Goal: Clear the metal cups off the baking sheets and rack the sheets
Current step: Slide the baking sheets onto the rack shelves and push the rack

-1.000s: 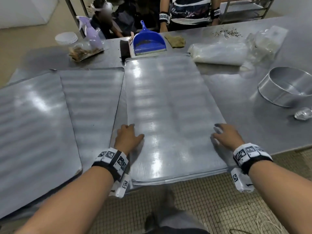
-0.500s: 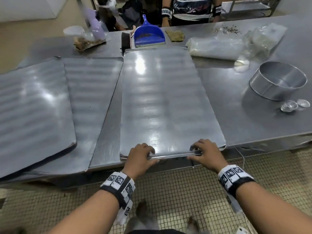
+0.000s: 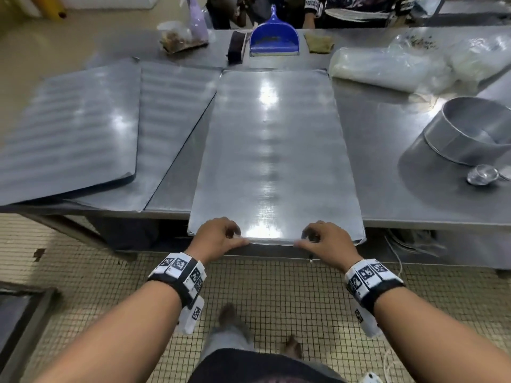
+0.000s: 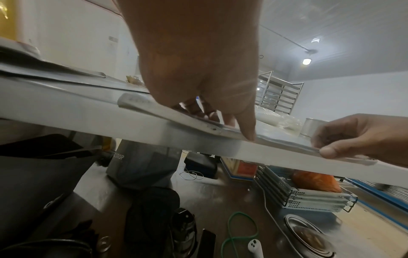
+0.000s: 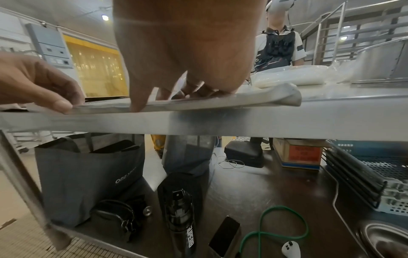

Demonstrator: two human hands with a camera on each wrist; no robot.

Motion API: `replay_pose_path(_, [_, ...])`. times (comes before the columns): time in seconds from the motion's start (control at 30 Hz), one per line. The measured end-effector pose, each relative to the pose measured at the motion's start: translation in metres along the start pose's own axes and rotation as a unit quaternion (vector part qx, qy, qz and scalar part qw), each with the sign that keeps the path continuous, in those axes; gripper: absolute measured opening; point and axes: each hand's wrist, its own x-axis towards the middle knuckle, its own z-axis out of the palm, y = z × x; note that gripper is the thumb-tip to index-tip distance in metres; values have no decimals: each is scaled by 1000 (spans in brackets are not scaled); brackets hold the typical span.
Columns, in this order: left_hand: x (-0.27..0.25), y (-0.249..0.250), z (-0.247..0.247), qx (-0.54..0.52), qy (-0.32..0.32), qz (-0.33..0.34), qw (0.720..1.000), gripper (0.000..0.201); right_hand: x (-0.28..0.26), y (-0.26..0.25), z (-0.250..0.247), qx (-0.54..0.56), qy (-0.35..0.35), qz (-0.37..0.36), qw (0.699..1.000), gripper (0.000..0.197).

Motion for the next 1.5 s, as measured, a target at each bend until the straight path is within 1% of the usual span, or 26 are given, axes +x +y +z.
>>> replay_pose_path(0.07, [-9, 0, -6, -63, 22, -34, 997, 38, -4, 6, -14, 40, -5, 11, 999, 36])
replay_pose_path(0.1, [-11, -2, -9, -80, 55, -48, 994, 42, -4, 13, -21, 45, 19, 20, 999, 39])
replay_pose_path(0.13, [-12, -7, -11, -81, 99, -62, 990, 47, -2, 22, -28, 34, 62, 38, 997, 42])
replay_pose_path(0.17, [-11, -14, -13, -78, 140, -81, 984, 55, 1, 32, -34, 13, 115, 72, 991, 47])
replay_pose_path(0.2, [-11, -21, -15, -78, 171, -108, 976, 63, 2, 42, -39, -10, 161, 121, 979, 54])
replay_pose_path(0.23, [-9, -31, -16, -86, 184, -144, 969, 71, 2, 52, -43, -21, 187, 180, 966, 62])
replay_pose_path(0.27, [-7, -41, -16, -102, 179, -178, 962, 78, 0, 59, -45, -10, 186, 235, 954, 71])
replay_pose_path(0.3, [-5, -46, -16, -128, 161, -200, 958, 81, -2, 63, -45, 18, 172, 277, 945, 78])
replay_pose_path(0.33, [-3, -50, -14, -161, 144, -202, 955, 83, -4, 67, -43, 62, 155, 298, 940, 83])
replay_pose_path(0.37, [1, -54, -11, -193, 130, -192, 953, 84, -4, 69, -39, 117, 141, 299, 937, 82])
replay_pose_path(0.43, [6, -50, -6, -233, 113, -178, 949, 90, -5, 73, -29, 200, 126, 260, 936, 69])
replay_pose_path(0.5, [10, -54, -2, -263, 106, -178, 942, 97, -3, 73, -23, 211, 114, 217, 946, 57])
replay_pose_path(0.57, [14, -62, -2, -295, 103, -174, 934, 104, 0, 73, -23, 209, 104, 202, 951, 55])
replay_pose_path(0.63, [15, -65, -5, -310, 91, -169, 931, 106, 1, 71, -25, 210, 101, 202, 951, 58])
replay_pose_path(0.73, [15, -62, -7, -327, 95, -138, 930, 94, 1, 71, -24, 220, 96, 209, 948, 64])
replay_pose_path(0.77, [16, -62, -7, -330, 96, -132, 930, 94, 1, 73, -24, 226, 98, 209, 946, 65])
replay_pose_path(0.87, [20, -67, -8, -343, 78, -136, 926, 101, 0, 71, -24, 266, 105, 226, 931, 64])
replay_pose_path(0.93, [19, -68, -11, -342, 68, -129, 928, 98, -1, 71, -24, 293, 108, 241, 919, 65])
replay_pose_path(1.07, [10, -71, -12, -333, 41, -110, 936, 97, -14, 82, -22, 313, 95, 249, 912, 67])
replay_pose_path(1.13, [1, -71, -12, -330, 19, -106, 938, 105, -26, 86, -24, 328, 92, 246, 907, 68])
replay_pose_path(1.17, [-3, -71, -10, -322, 8, -101, 941, 107, -33, 87, -27, 335, 82, 246, 906, 68])
replay_pose_path(1.27, [-23, -65, -4, -309, -1, -75, 948, 97, -52, 93, -35, 333, 29, 236, 913, 71])
replay_pose_path(1.3, [-30, -63, 0, -309, 1, -69, 948, 96, -58, 96, -37, 328, 15, 228, 917, 74])
replay_pose_path(1.43, [-61, -54, 14, -330, 10, -79, 941, 95, -82, 111, -42, 320, -34, 215, 922, 85])
replay_pose_path(1.5, [-77, -52, 22, -334, 12, -85, 939, 99, -92, 122, -42, 327, -61, 213, 919, 89])
